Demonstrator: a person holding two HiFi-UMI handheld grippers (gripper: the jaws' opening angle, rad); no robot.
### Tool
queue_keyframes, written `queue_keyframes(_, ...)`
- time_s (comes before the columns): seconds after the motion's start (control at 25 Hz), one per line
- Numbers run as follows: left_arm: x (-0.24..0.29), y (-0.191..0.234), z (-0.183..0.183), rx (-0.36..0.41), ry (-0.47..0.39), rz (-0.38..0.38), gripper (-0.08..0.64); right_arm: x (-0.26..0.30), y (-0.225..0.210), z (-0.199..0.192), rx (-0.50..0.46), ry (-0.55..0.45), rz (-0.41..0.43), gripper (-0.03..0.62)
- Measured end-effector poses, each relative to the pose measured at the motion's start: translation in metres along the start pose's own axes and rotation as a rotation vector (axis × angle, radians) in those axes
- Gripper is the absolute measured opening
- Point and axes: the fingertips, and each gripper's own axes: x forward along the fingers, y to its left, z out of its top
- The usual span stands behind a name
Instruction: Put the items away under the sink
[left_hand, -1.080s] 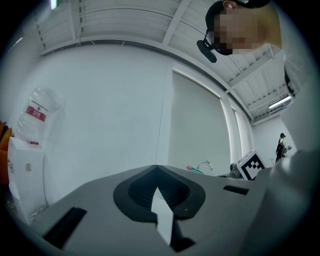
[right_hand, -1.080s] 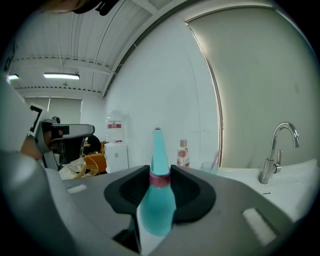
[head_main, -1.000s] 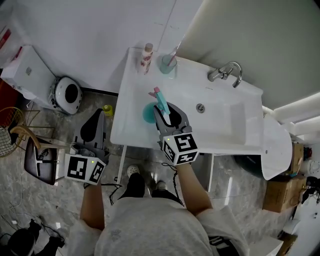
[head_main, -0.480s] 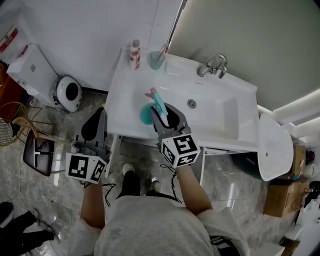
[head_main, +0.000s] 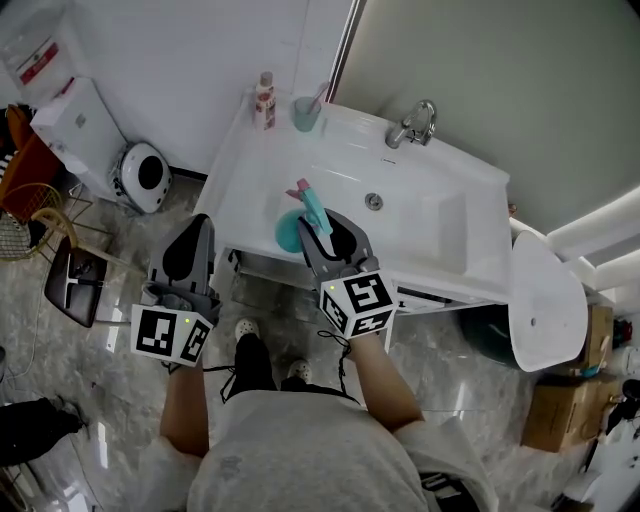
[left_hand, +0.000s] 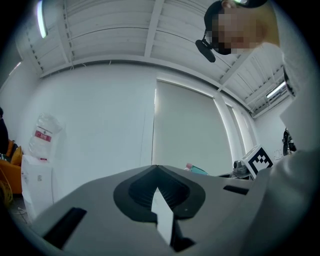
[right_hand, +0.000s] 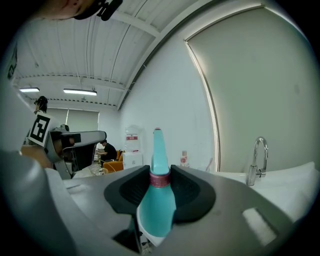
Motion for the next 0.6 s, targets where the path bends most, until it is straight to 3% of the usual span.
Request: queue_keyframes(0.6, -0.057, -0.062, -0.012, 0.016, 0.020, 0.079, 0.003, -0.064, 0.021, -0.037, 0.004, 0.035, 0.084, 0.140)
